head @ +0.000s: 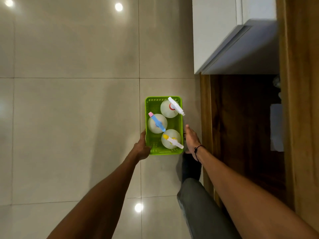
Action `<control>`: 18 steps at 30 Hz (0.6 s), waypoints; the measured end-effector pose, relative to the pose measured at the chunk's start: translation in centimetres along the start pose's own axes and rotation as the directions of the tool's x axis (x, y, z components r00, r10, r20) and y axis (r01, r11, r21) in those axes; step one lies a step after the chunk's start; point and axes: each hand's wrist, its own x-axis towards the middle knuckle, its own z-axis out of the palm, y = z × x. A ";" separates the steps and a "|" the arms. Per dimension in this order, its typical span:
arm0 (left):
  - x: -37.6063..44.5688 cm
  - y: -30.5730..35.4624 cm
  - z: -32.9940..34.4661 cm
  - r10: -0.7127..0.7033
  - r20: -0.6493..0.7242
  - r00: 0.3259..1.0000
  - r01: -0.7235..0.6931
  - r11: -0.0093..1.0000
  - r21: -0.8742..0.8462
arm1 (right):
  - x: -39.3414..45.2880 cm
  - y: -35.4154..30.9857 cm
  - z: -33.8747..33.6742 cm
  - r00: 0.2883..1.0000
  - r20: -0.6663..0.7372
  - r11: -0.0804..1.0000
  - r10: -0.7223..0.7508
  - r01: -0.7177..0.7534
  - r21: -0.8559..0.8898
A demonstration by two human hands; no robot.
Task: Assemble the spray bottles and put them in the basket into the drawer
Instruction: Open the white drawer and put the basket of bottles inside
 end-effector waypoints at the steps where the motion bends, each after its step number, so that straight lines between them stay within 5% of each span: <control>1: -0.3 0.2 -0.6 -0.023 -0.005 1.000 0.023 1.000 -0.013 | -0.2 -0.8 -0.4 0.998 -0.049 0.999 -0.038 0.038 -0.004; 10: -4.1 7.9 -6.9 0.016 -0.287 0.958 -0.045 0.994 -0.095 | -6.1 -13.5 -4.8 0.874 -0.260 0.880 -0.411 0.454 0.136; 18: -5.1 17.1 -9.4 0.155 -0.334 0.930 -0.194 0.977 -0.087 | -9.5 -22.9 -5.8 0.771 -0.476 0.822 -0.423 0.547 0.156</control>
